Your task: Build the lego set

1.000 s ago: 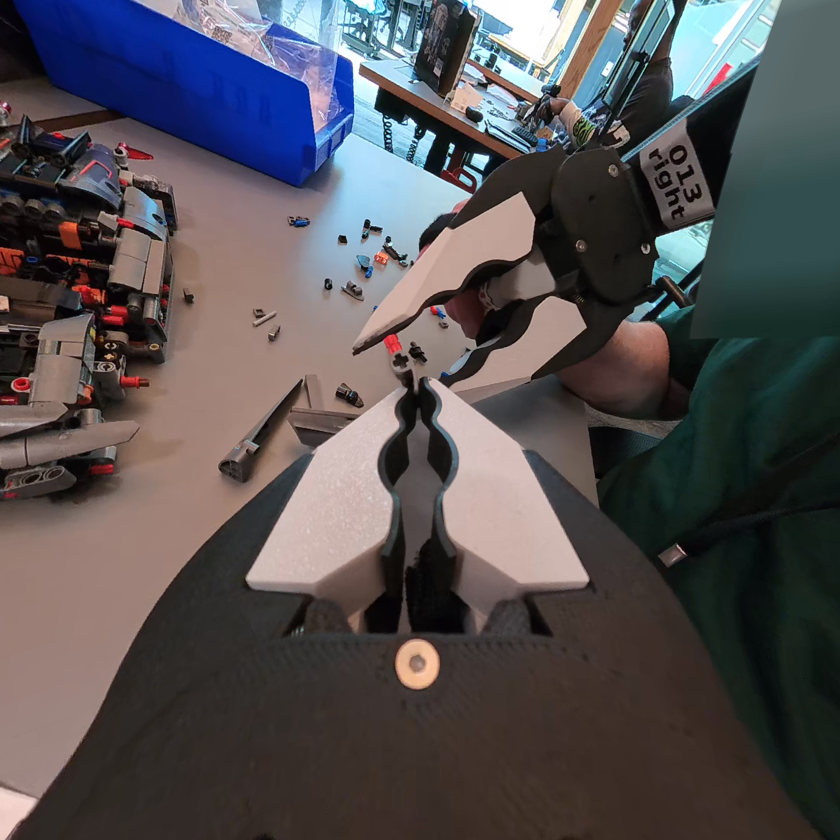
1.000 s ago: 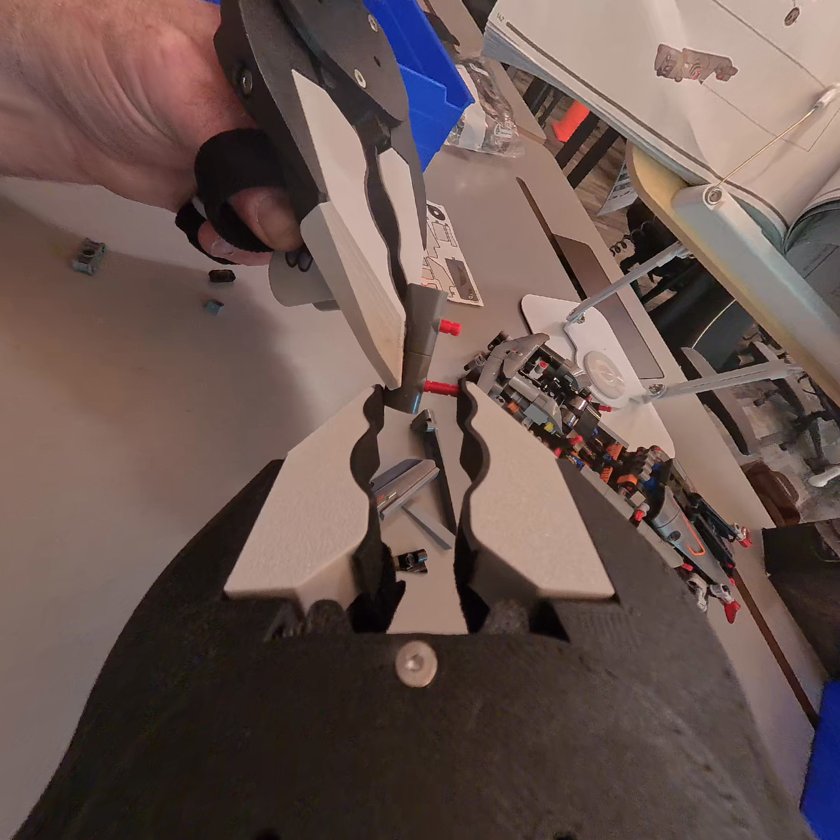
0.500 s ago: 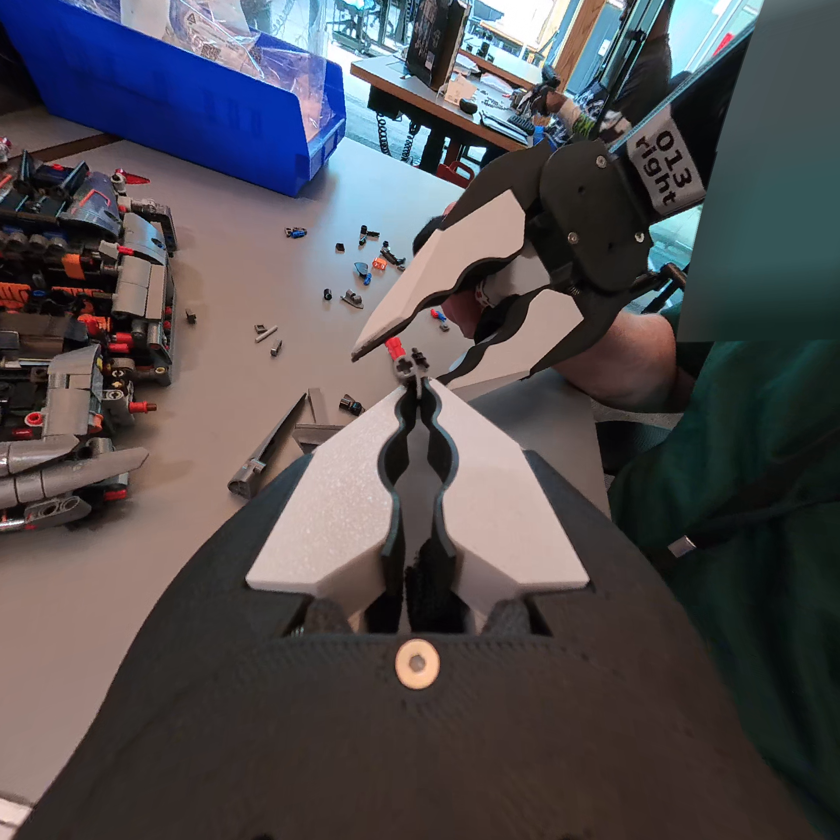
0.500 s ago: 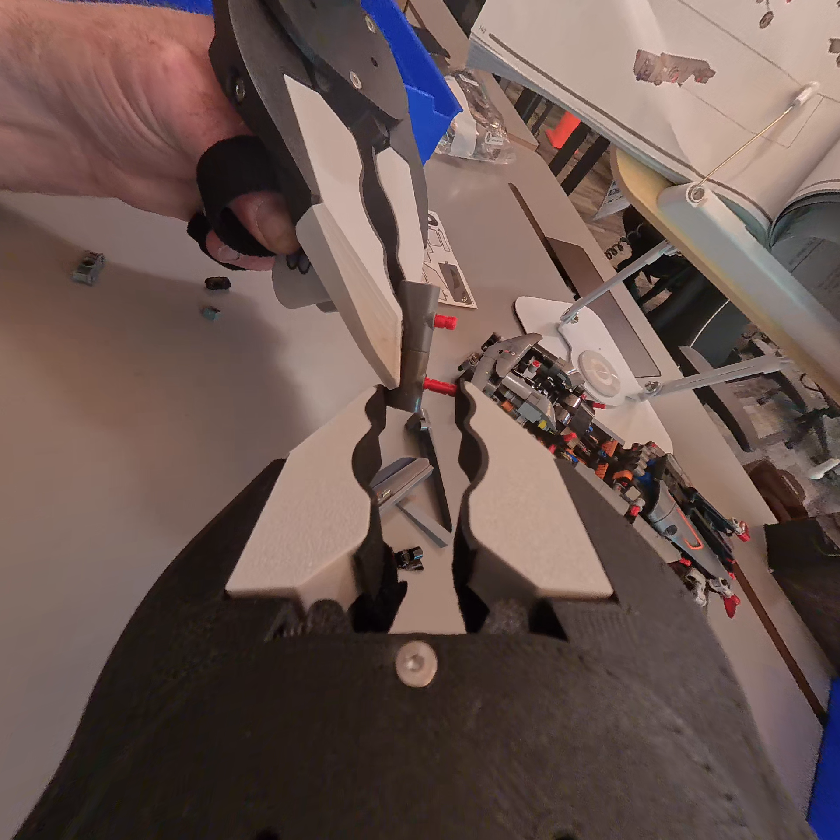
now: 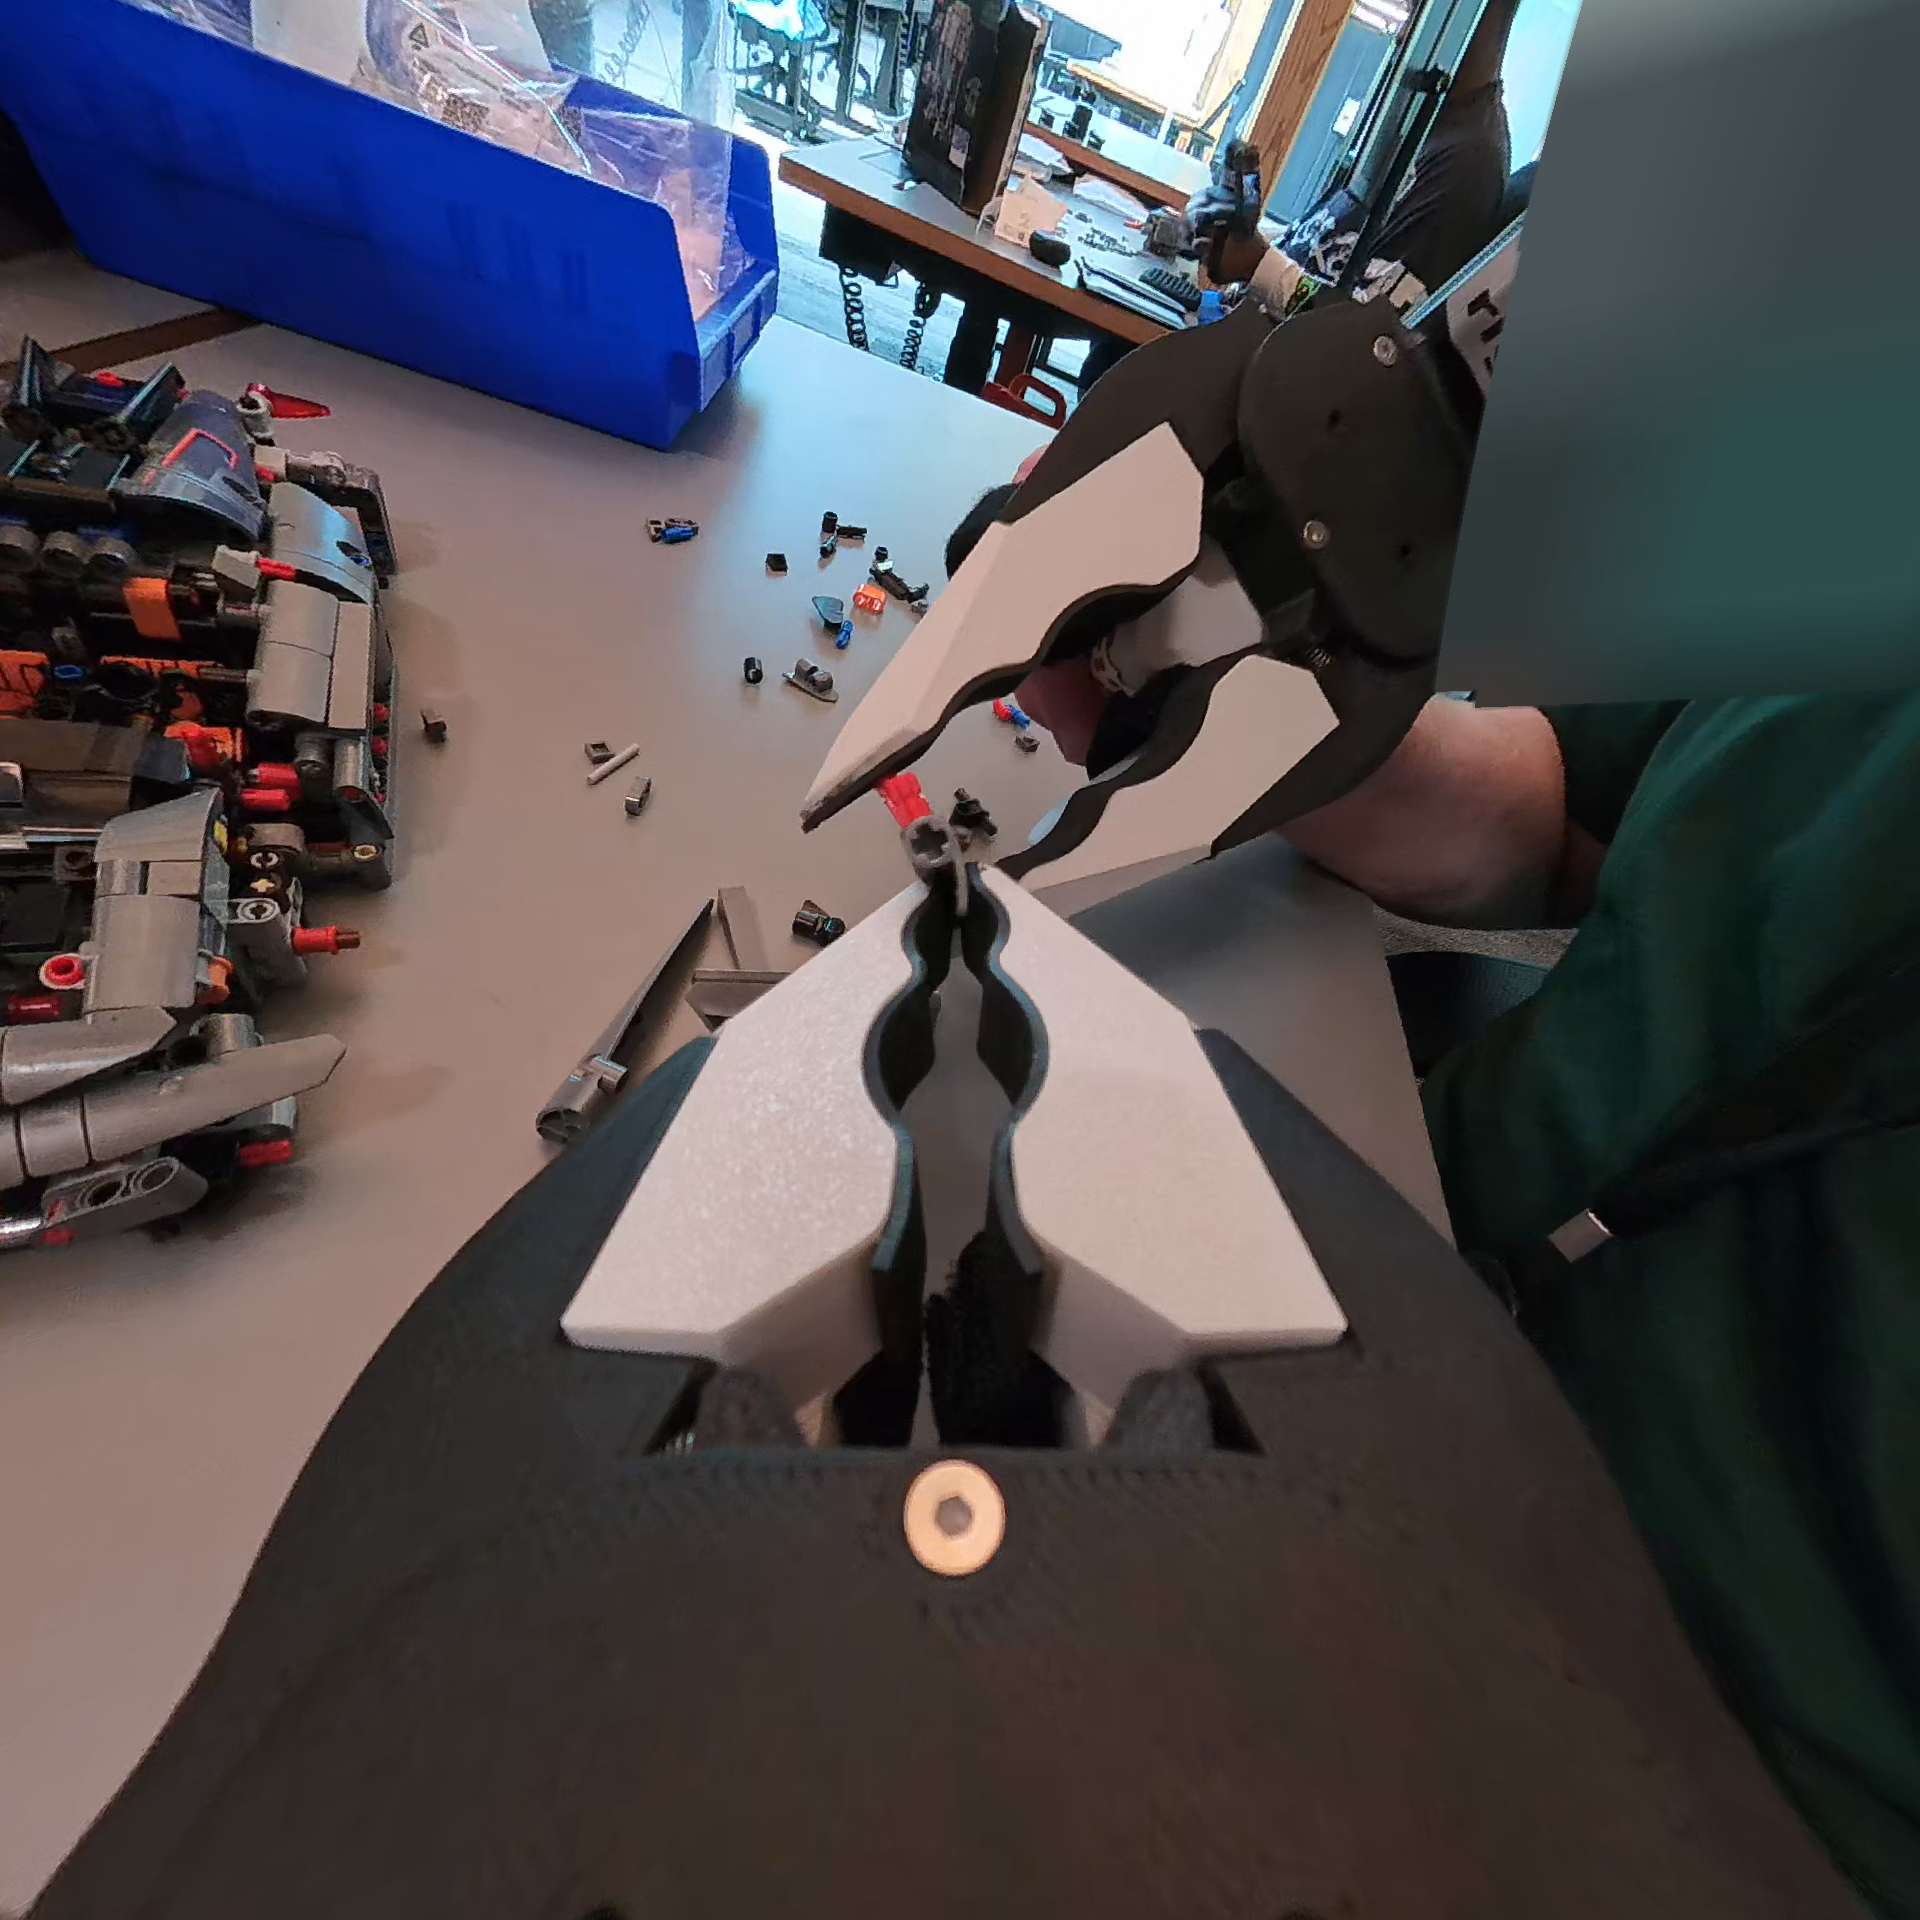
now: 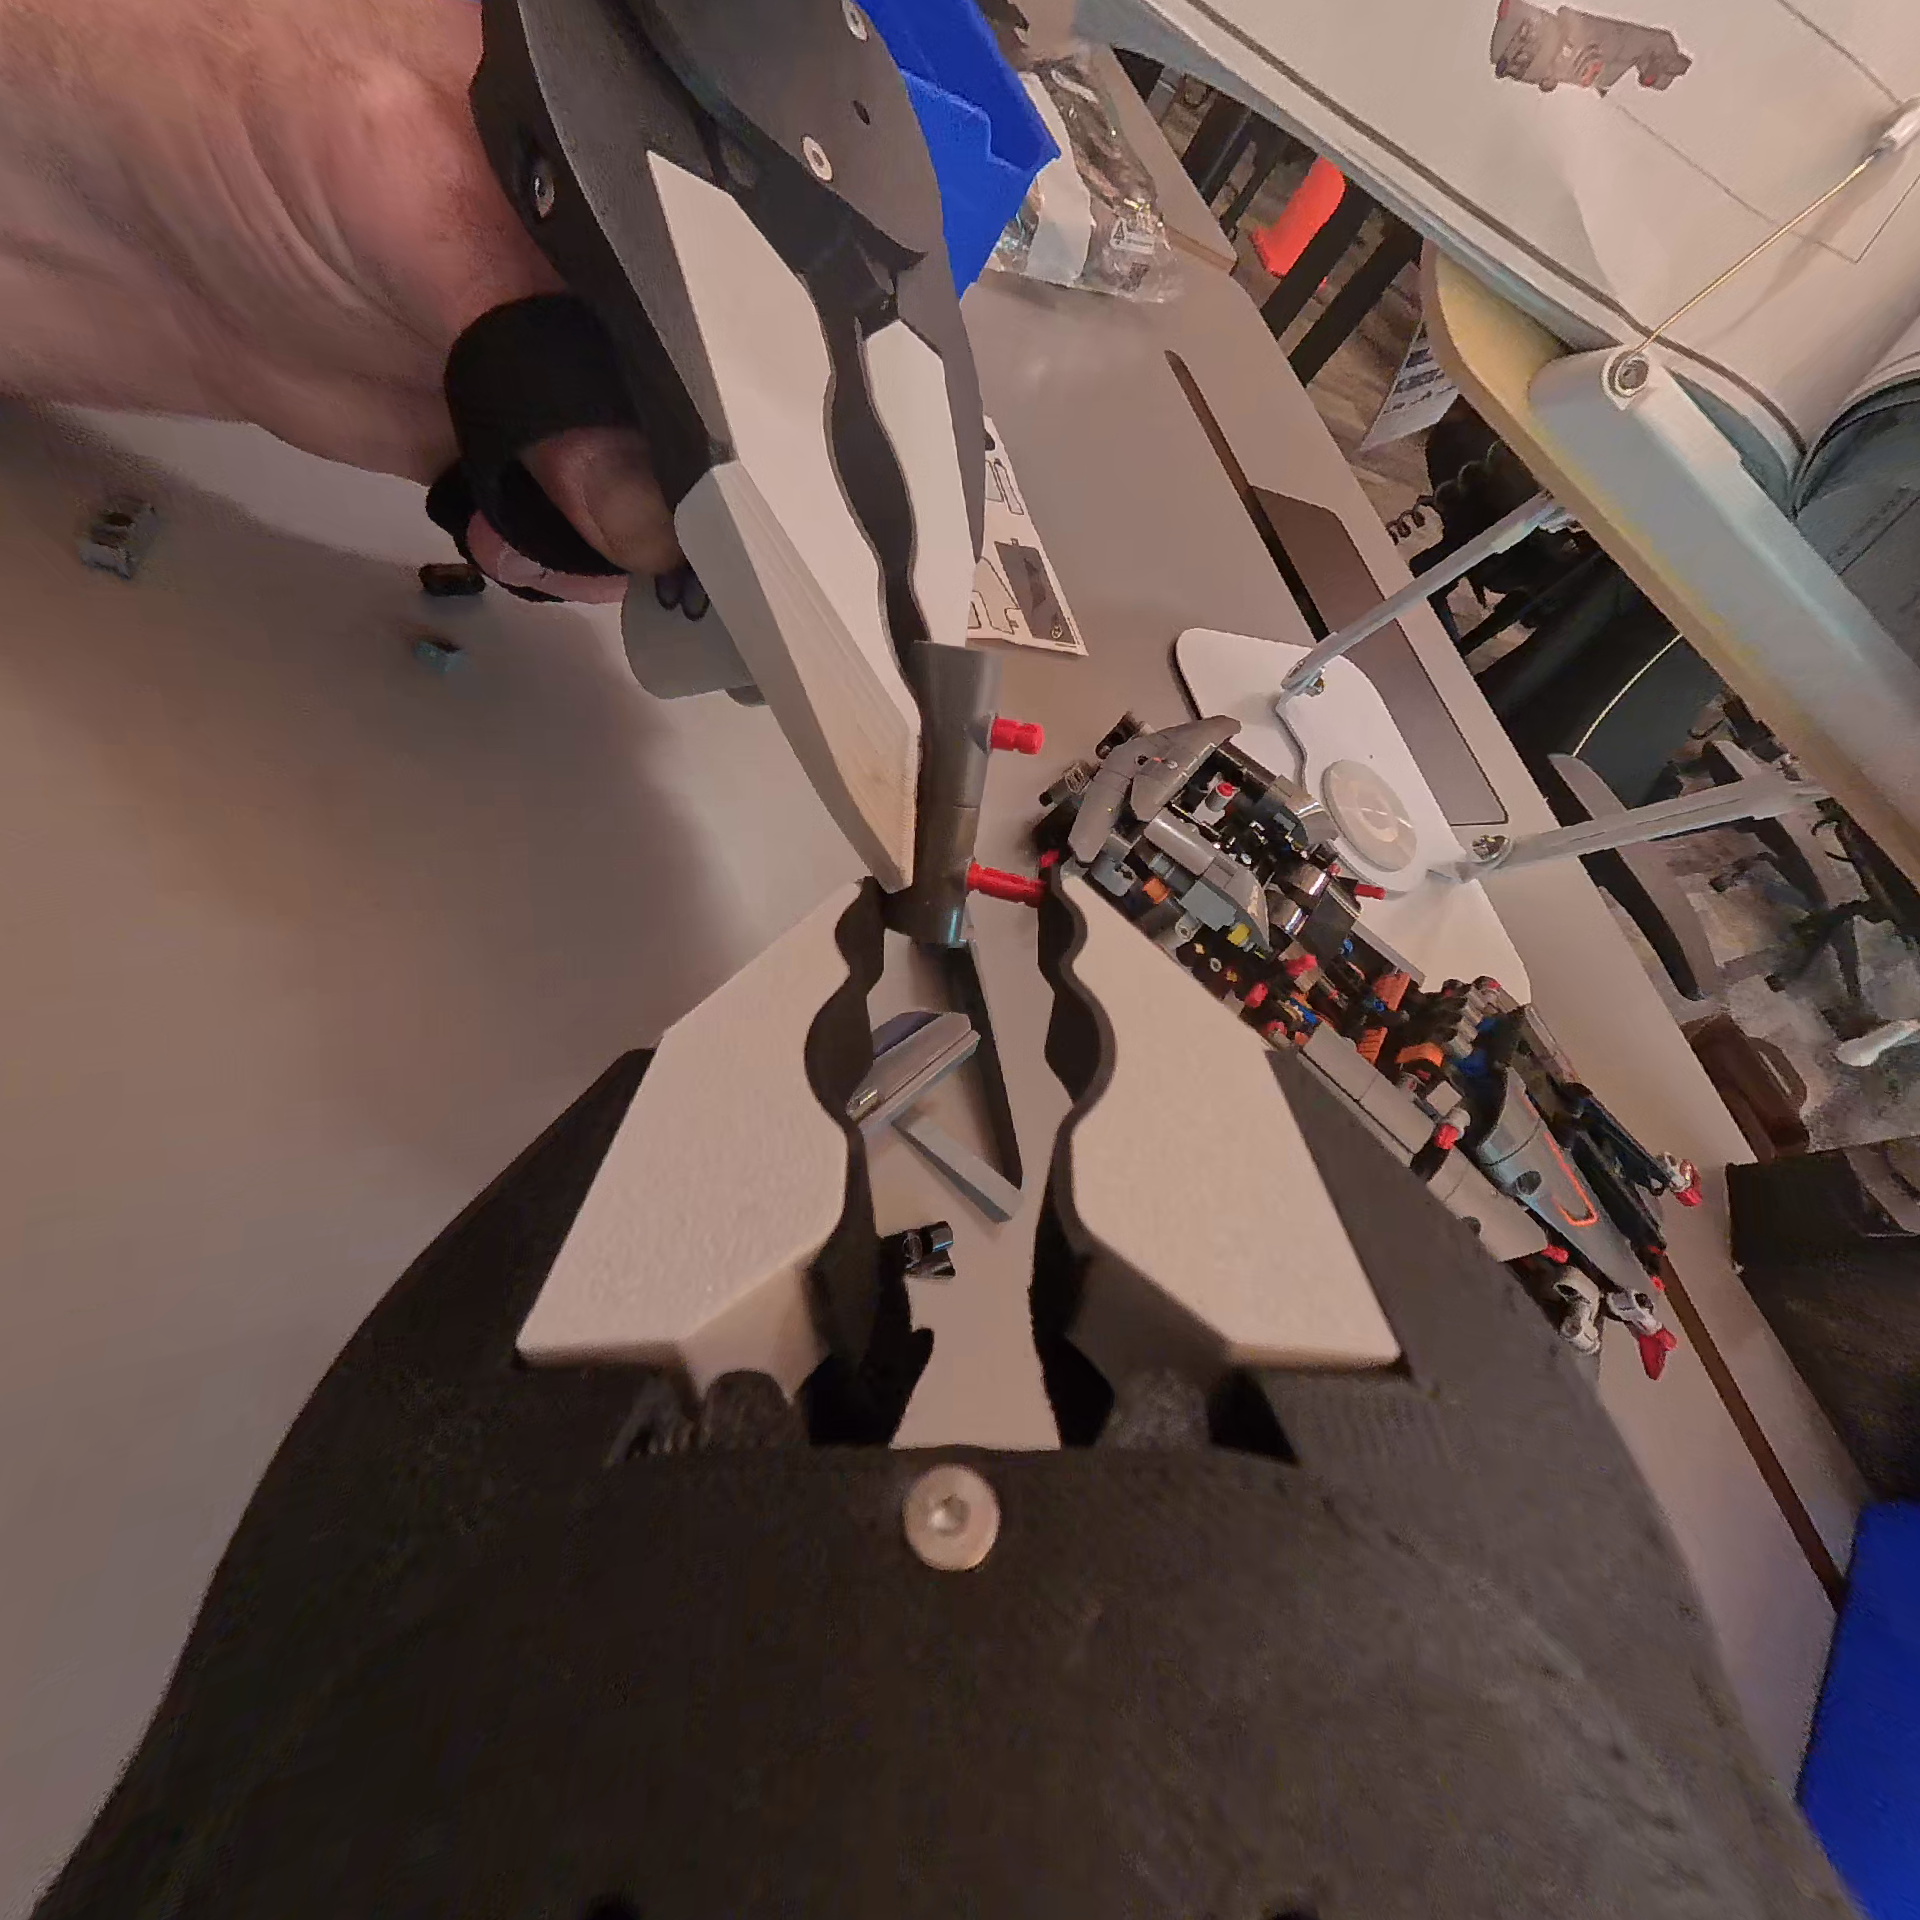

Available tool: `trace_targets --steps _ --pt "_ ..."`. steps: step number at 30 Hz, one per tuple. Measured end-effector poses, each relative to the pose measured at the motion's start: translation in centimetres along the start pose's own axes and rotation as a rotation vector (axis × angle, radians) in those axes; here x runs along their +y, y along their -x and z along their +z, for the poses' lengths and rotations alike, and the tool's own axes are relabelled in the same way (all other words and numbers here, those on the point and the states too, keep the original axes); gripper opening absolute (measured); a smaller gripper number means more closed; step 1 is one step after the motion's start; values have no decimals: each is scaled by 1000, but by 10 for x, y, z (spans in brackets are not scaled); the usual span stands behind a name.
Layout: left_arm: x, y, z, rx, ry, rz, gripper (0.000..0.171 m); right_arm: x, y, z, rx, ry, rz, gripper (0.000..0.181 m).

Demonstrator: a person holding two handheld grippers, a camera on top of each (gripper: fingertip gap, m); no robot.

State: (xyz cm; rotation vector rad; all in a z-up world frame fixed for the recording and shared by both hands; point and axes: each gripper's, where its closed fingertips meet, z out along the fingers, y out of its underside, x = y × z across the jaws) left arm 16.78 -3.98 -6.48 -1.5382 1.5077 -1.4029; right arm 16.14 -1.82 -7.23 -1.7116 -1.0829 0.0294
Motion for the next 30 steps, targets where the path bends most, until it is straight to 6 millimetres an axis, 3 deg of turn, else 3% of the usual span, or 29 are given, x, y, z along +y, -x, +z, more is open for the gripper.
trace_targets --steps 20,23,26,28,30 --pt "5 8 4 30 4 -101 0 7 0 6 75 60 -125 22" --pt "2 7 2 56 -17 -116 0 4 -1 4 49 21 -81 22" --pt "-5 5 1 73 -63 -133 0 -2 -5 1 27 -42 -19 25" --pt "-7 5 1 76 -76 -138 0 -2 -6 1 37 -46 -23 40" --pt "-10 4 1 89 -93 -149 0 1 -5 4 55 -19 -59 42"
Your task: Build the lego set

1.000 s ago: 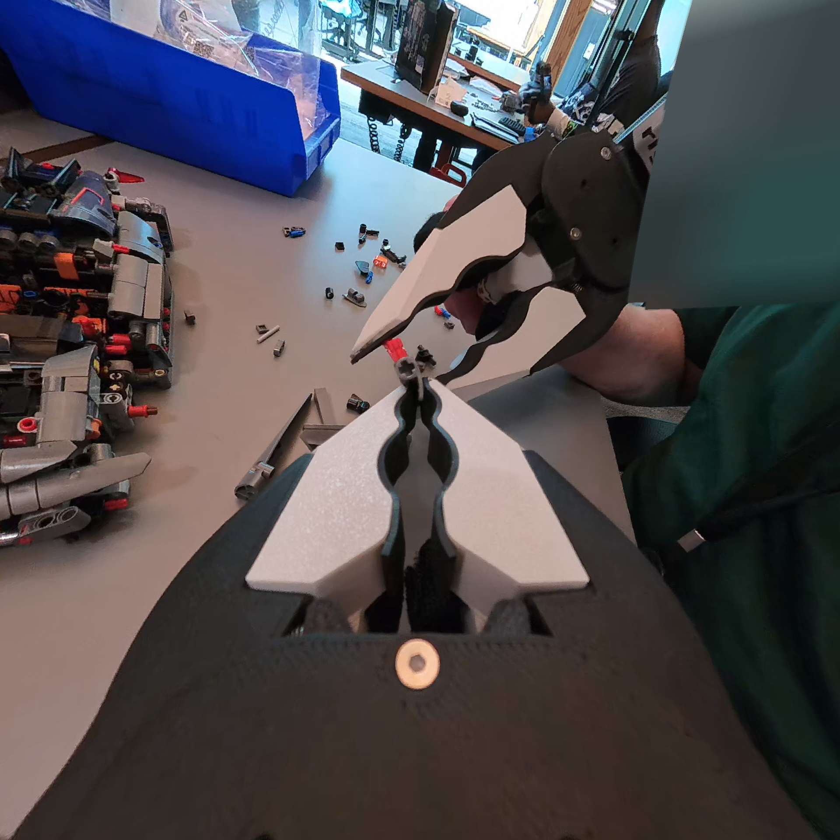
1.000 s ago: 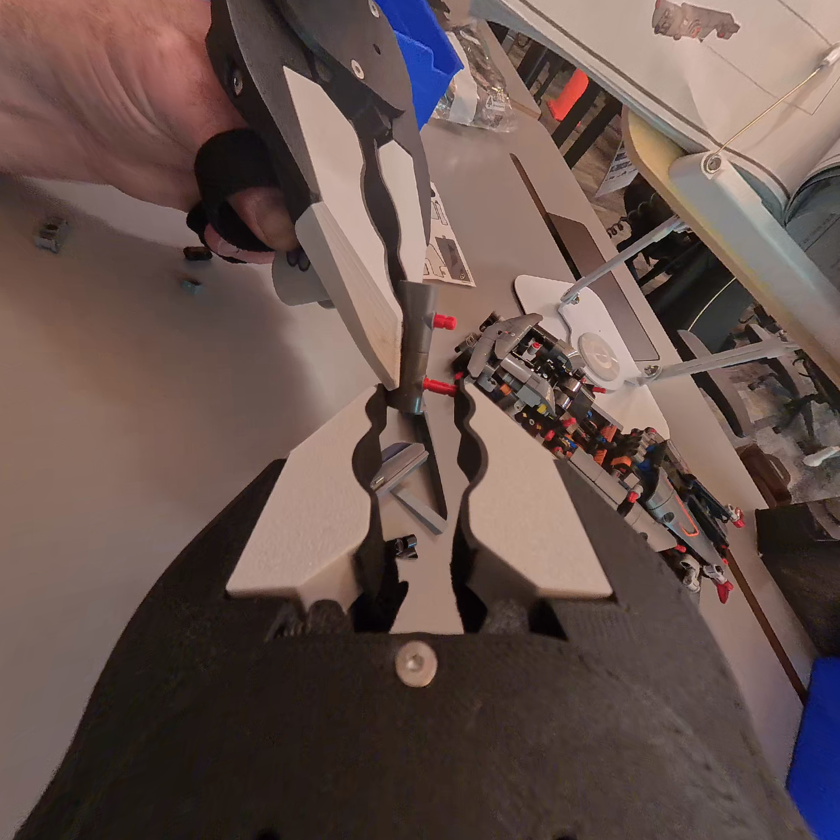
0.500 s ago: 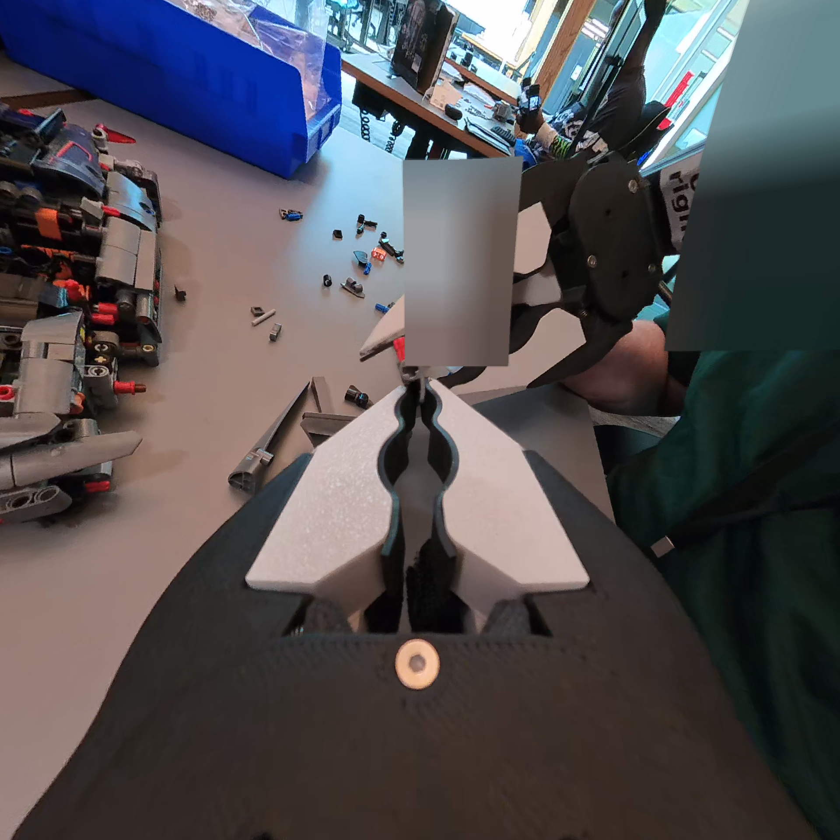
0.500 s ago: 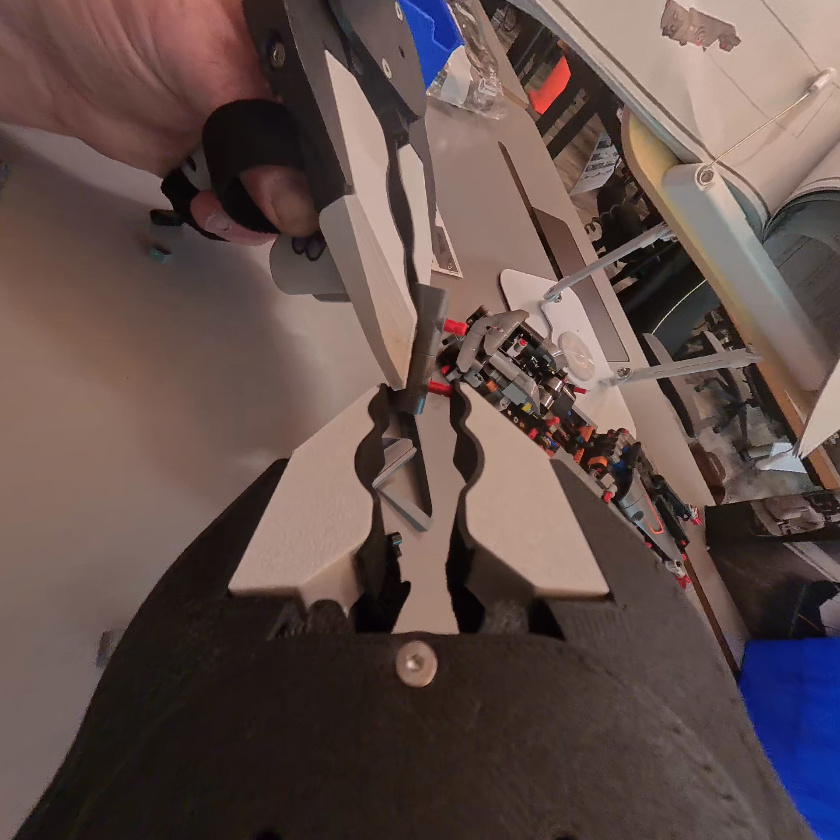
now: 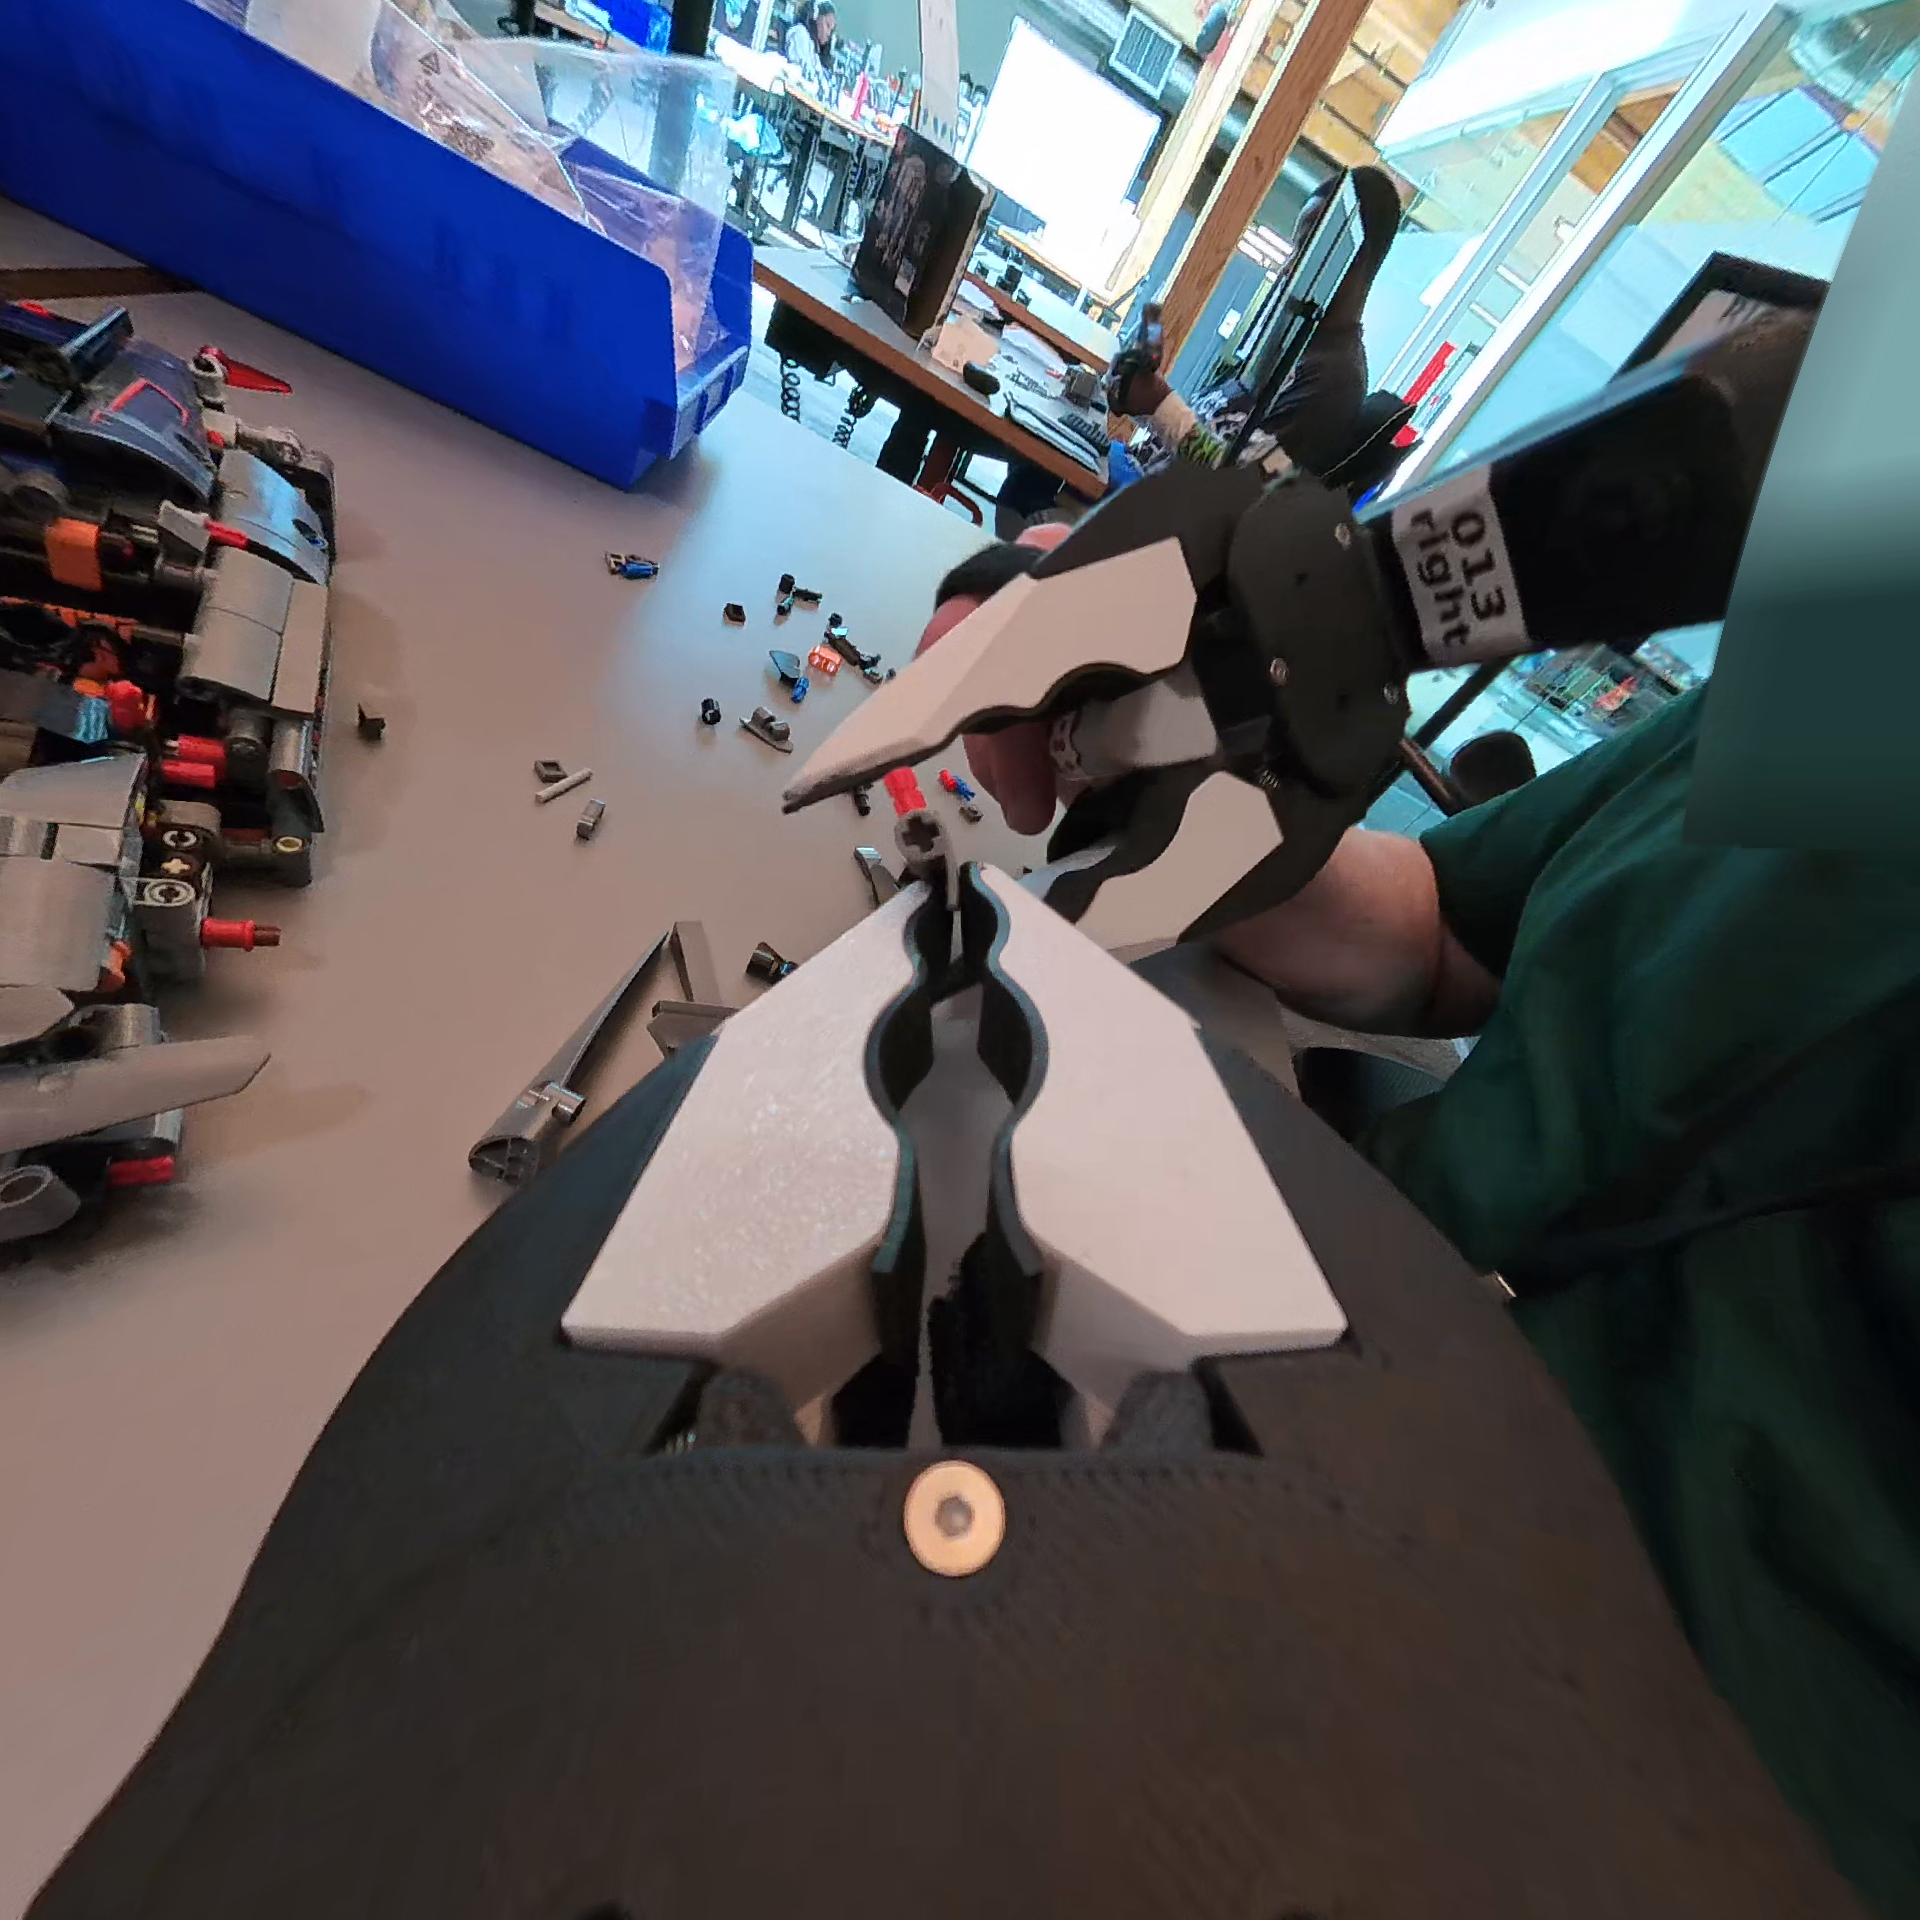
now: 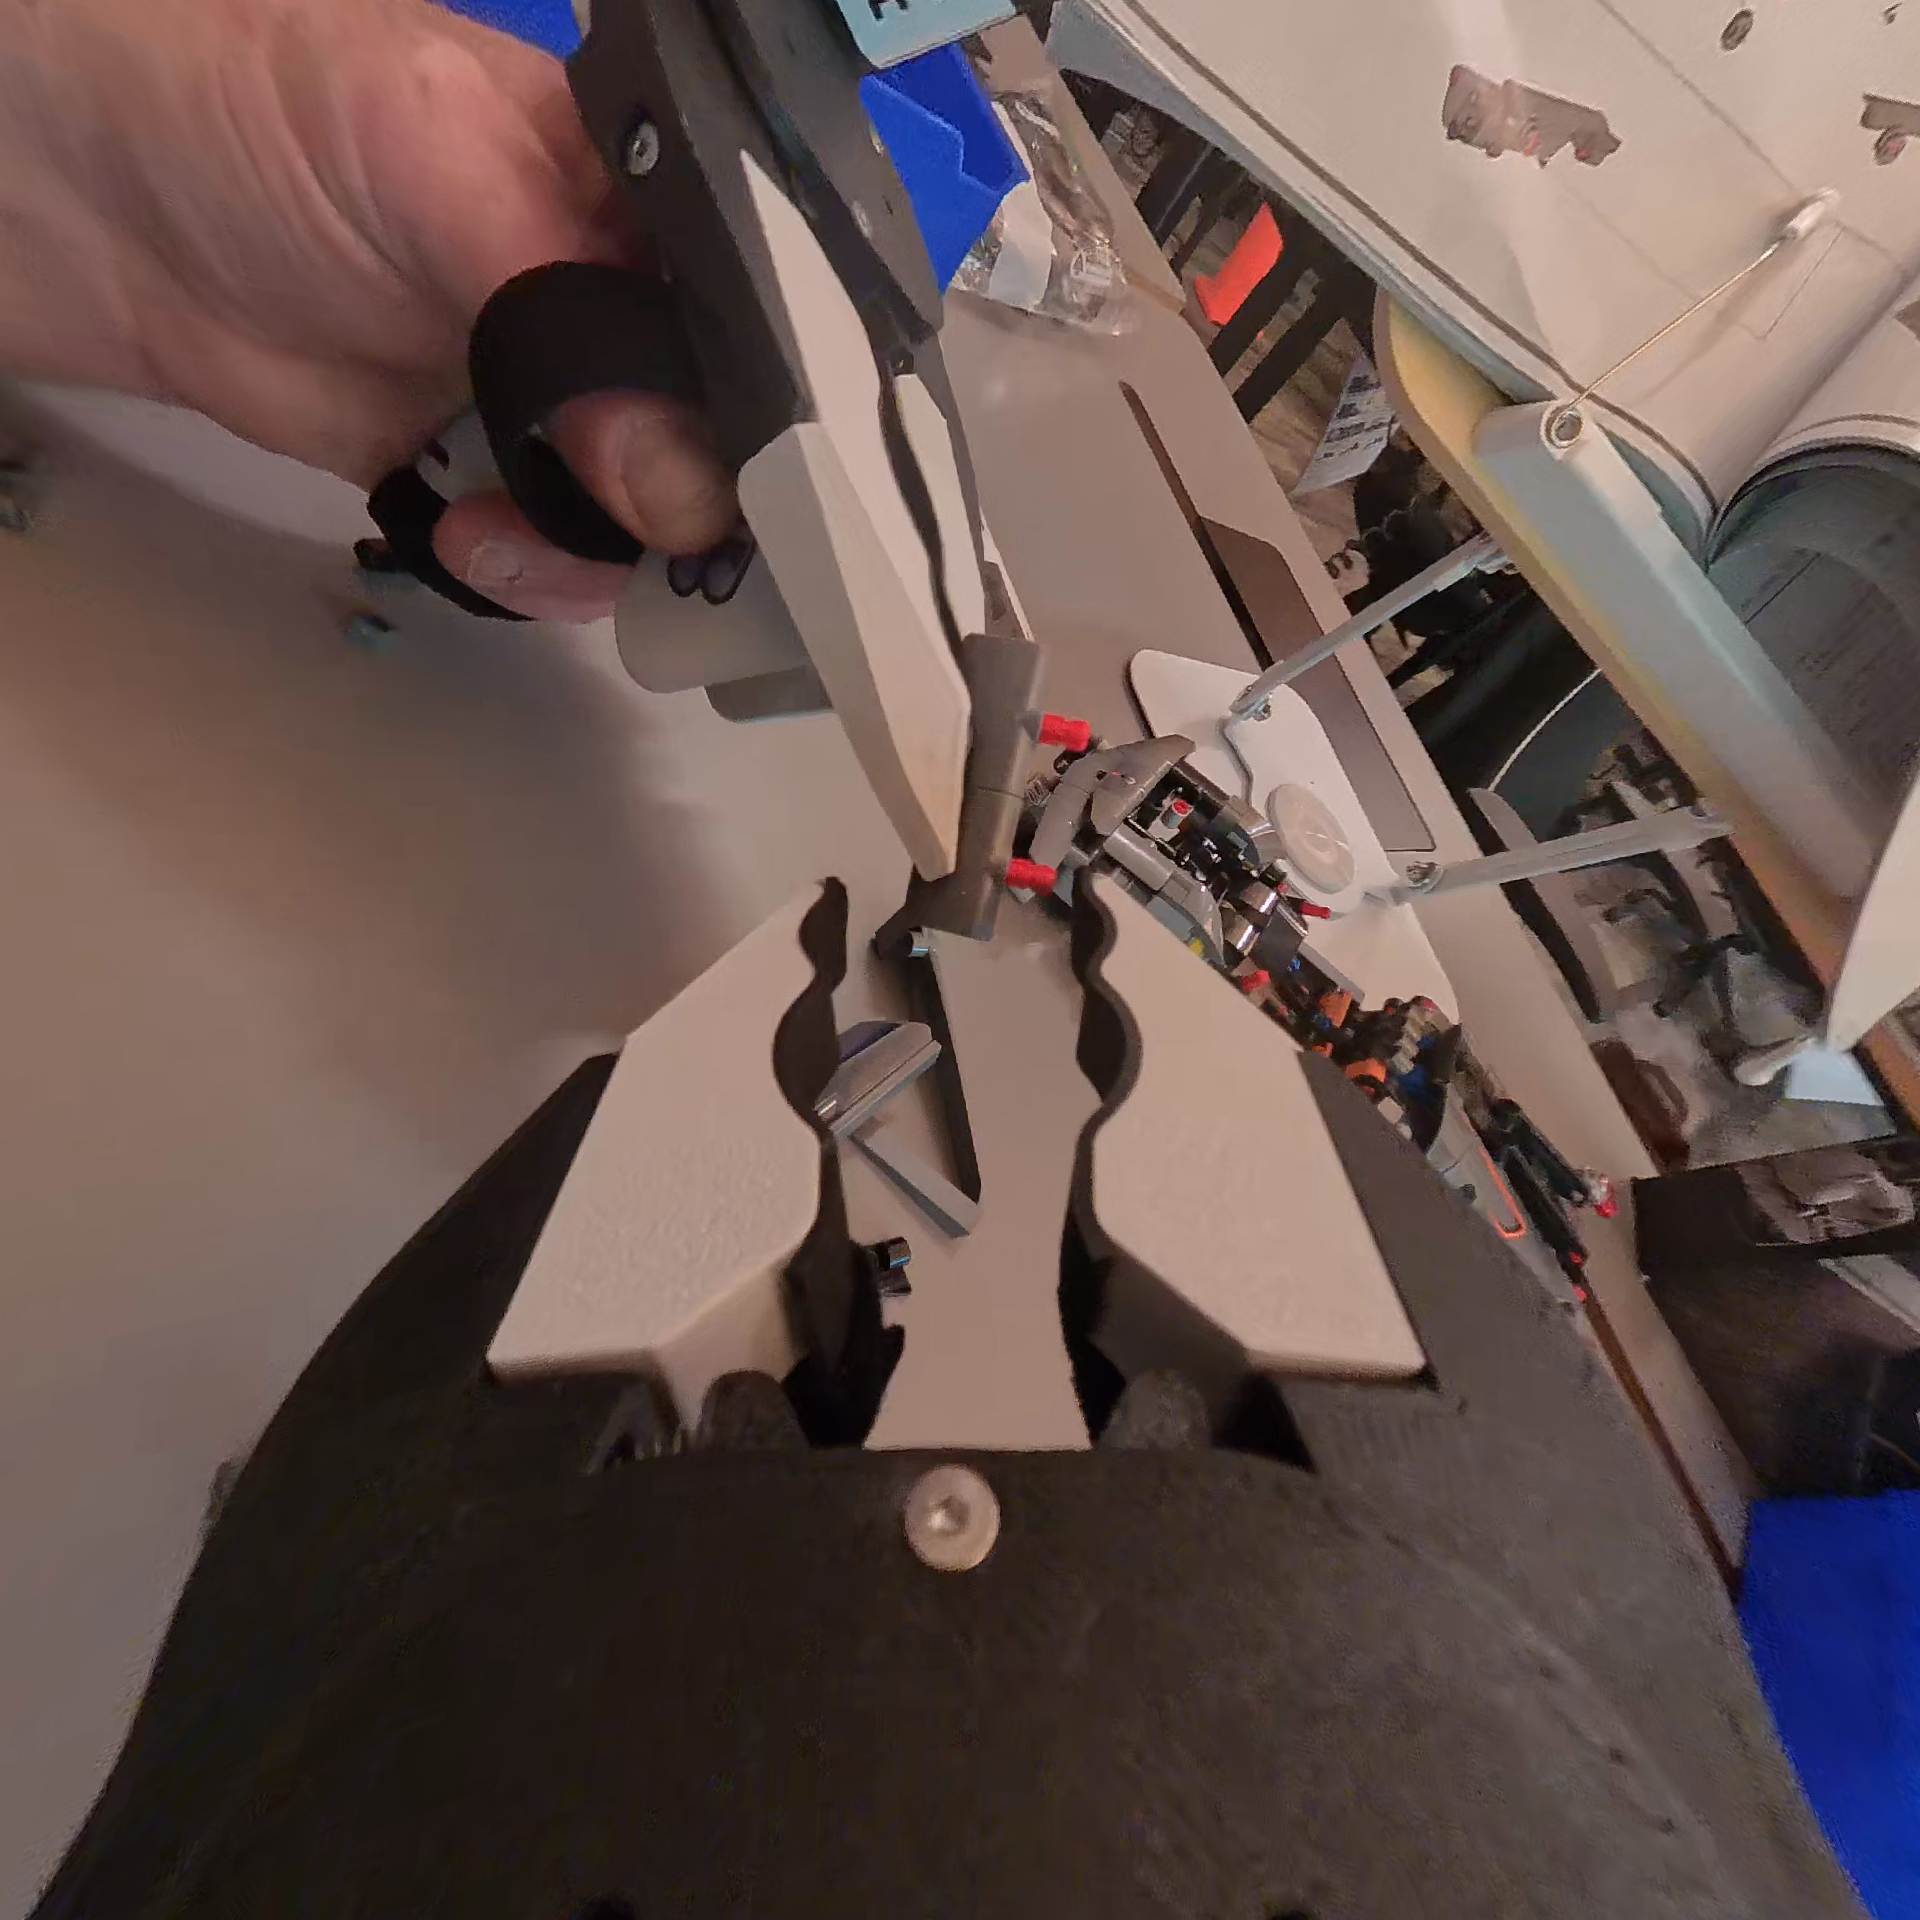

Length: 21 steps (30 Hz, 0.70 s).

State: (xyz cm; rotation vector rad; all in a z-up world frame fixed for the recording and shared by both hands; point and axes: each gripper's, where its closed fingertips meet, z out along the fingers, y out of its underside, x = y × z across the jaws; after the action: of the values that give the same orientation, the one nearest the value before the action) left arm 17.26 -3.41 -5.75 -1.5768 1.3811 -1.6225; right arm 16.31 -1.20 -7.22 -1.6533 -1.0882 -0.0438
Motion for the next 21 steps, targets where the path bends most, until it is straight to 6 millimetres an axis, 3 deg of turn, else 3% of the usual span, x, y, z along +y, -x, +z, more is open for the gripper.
trace_targets --steps 2,15,21 --pt "1 -1 0 16 0 -12 0 0 -3 -1 38 6 -22 24" --pt "3 -1 3 23 -5 -28 0 3 -2 -1 40 41 -51 22" --pt "-7 0 1 3 -55 -6 0 -3 -11 -2 73 -4 19 23"
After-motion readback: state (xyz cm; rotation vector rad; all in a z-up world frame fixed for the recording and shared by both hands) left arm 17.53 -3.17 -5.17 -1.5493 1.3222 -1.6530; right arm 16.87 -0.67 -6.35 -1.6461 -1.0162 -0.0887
